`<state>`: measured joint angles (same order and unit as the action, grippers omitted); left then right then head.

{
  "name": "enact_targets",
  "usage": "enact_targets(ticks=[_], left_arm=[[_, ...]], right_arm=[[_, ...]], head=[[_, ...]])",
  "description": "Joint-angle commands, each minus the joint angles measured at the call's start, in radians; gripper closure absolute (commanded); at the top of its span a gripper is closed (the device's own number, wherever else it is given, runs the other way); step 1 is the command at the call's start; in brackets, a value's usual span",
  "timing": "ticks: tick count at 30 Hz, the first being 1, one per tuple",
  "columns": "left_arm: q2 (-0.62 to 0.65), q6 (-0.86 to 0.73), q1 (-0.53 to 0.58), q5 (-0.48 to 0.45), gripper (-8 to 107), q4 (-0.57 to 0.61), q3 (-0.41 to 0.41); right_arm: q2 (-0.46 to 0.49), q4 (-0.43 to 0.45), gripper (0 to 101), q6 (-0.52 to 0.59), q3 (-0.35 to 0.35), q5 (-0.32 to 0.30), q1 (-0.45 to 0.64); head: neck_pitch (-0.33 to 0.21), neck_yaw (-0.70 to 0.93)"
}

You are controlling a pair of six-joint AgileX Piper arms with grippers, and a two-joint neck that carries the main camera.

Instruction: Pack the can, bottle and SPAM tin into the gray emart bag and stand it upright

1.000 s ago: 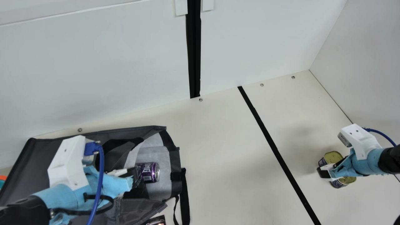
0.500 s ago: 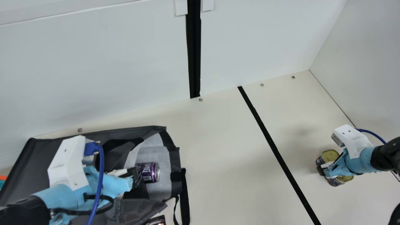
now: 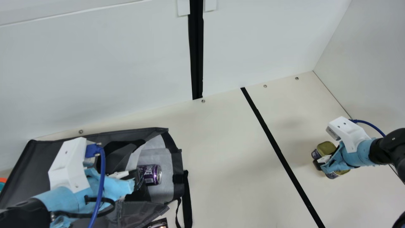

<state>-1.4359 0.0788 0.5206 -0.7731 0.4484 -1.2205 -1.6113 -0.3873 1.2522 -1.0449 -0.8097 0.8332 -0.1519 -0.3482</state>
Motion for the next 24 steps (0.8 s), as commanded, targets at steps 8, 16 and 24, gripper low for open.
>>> enact_targets(ticks=[8,16,24], left_arm=[[0.0,0.0,0.0,0.0,107,0.0,0.0],[0.0,0.0,0.0,0.0,107,0.0,0.0],[0.0,0.0,0.0,0.0,107,0.0,0.0]], right_arm=[[0.055,0.011,101,-0.021,0.014,-0.011,-0.088],[0.107,0.033,101,-0.06,0.034,-0.016,-0.2],[0.15,0.056,101,-0.117,0.054,-0.018,-0.33]], head=[[-0.023,-0.001],[-0.023,-0.001],[-0.023,-0.001]])
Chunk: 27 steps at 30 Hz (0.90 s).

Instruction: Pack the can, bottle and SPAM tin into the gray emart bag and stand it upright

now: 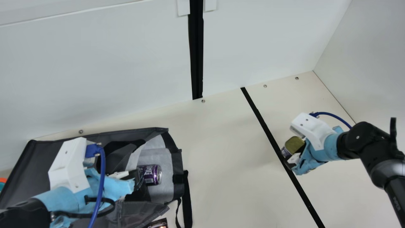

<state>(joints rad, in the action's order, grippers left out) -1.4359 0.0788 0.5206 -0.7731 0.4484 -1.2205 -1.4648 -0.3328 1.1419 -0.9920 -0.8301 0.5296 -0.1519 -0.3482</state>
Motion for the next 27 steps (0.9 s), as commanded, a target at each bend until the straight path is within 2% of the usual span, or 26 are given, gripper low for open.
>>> enact_targets(ticks=[1,15,27], left_arm=[[0.0,0.0,0.0,0.0,107,0.0,0.0],[0.0,0.0,0.0,0.0,107,0.0,0.0],[0.0,0.0,0.0,0.0,107,0.0,0.0]], right_arm=[[0.008,0.004,101,-0.014,0.003,0.002,-0.043],[0.05,0.042,101,-0.105,0.01,-0.001,-0.268],[0.072,0.06,101,-0.138,0.002,-0.013,-0.446]], head=[[-0.023,-0.001],[-0.023,-0.001],[-0.023,-0.001]])
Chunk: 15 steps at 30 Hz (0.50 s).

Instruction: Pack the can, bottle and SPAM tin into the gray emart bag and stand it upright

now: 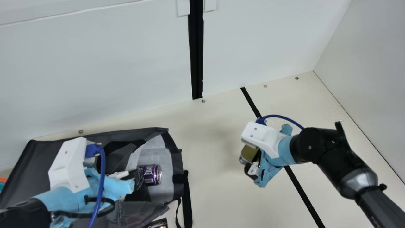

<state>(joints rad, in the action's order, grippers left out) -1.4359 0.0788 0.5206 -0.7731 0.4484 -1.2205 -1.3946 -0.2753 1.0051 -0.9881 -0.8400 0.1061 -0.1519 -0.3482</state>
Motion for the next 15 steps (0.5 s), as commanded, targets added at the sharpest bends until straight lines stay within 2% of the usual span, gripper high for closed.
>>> enact_targets(ticks=[1,15], left_arm=[[0.0,0.0,0.0,0.0,107,0.0,0.0],[0.0,0.0,0.0,0.0,107,0.0,0.0]], right_arm=[[0.003,0.003,101,-0.001,-0.002,-0.005,-0.035],[0.028,-0.012,101,-0.018,-0.003,-0.041,-0.208]], head=[[-0.023,-0.001],[-0.023,-0.001]])
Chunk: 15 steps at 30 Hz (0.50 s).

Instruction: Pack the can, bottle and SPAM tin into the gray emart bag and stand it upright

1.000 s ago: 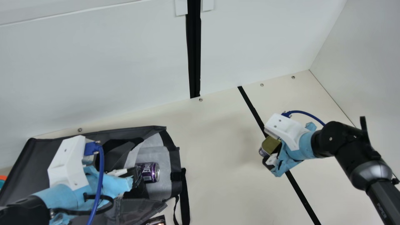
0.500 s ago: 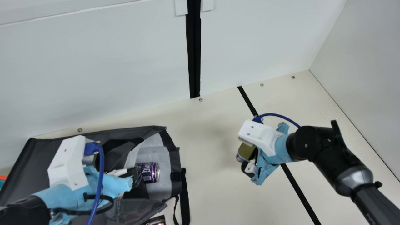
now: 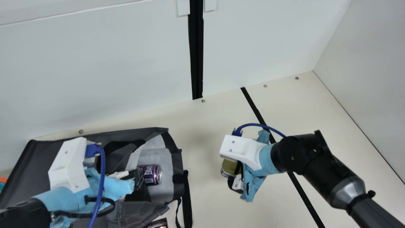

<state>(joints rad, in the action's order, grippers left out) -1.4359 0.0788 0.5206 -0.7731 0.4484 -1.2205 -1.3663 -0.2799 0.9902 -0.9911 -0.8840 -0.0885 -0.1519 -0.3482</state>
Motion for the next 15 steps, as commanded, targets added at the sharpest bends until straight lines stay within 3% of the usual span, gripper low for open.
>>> enact_targets(ticks=[1,15], left_arm=[[0.0,0.0,0.0,0.0,107,0.0,0.0],[0.0,0.0,0.0,0.0,107,0.0,0.0]], right_arm=[[0.0,-0.011,101,-0.004,-0.001,0.0,-0.026],[0.0,-0.125,101,0.046,0.02,0.017,-0.153]], head=[[-0.023,-0.001],[-0.023,-0.001]])
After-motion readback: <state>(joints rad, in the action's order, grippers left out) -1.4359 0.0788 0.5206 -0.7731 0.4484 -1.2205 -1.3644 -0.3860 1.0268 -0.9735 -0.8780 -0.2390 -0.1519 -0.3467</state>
